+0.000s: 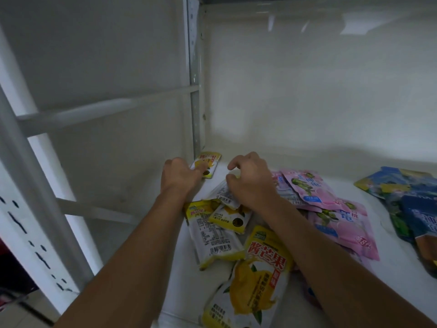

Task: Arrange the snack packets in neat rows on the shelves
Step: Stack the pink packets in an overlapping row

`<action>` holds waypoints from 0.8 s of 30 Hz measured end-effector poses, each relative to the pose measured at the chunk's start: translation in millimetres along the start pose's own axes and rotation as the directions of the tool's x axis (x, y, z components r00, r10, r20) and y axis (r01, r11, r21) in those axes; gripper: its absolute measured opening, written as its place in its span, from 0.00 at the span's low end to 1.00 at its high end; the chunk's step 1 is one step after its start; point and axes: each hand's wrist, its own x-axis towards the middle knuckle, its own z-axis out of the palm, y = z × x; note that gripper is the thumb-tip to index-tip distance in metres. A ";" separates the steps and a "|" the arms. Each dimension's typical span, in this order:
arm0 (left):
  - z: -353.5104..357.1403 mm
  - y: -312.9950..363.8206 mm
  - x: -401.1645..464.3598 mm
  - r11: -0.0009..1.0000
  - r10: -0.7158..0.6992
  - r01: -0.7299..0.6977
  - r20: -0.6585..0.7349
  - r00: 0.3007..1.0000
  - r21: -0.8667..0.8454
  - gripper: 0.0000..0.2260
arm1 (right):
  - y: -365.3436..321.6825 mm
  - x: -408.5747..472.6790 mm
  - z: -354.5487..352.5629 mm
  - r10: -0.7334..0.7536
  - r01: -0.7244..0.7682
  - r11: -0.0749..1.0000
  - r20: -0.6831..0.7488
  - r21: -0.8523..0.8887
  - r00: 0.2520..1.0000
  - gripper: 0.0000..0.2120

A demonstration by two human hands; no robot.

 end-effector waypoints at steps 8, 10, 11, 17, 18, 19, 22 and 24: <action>9.0 -13.0 22.2 0.994 0.017 -0.020 0.028 0.999 0.112 0.30 | 10.1 -2.2 0.1 -0.023 0.040 0.994 -0.160 0.102 0.987 0.09; 4.6 -13.4 19.7 0.997 0.034 -0.034 0.002 0.999 0.075 0.27 | 10.9 -3.4 1.3 -0.036 0.057 0.992 -0.181 0.110 0.983 0.08; 2.2 -12.9 16.9 0.998 0.049 -0.048 -0.005 0.999 0.036 0.26 | 11.0 -4.2 1.3 -0.039 0.059 0.992 -0.174 0.110 0.984 0.08; -6.9 8.0 -11.8 0.924 0.102 -0.106 -0.031 0.994 -0.367 0.16 | 14.3 -3.8 4.4 -0.017 0.055 0.979 -0.192 0.195 0.981 0.08; -9.1 15.8 -19.2 0.878 0.102 -0.092 -0.004 0.995 -0.470 0.15 | 13.6 -5.5 2.8 0.013 0.044 0.963 -0.208 0.268 0.978 0.08; -11.0 23.6 -26.9 0.821 0.122 -0.076 0.043 0.992 -0.565 0.15 | 12.0 -6.8 -0.3 0.059 0.025 0.928 -0.213 0.373 0.975 0.10; -13.1 41.9 -48.1 0.693 0.265 -0.014 0.237 0.935 -0.721 0.18 | 5.0 -8.4 -15.4 0.175 0.014 0.738 -0.211 0.675 0.962 0.15; -13.1 46.8 -57.5 0.679 0.361 0.001 0.336 0.870 -0.734 0.18 | 5.8 -3.5 -24.5 0.226 0.053 0.628 -0.246 0.777 0.943 0.13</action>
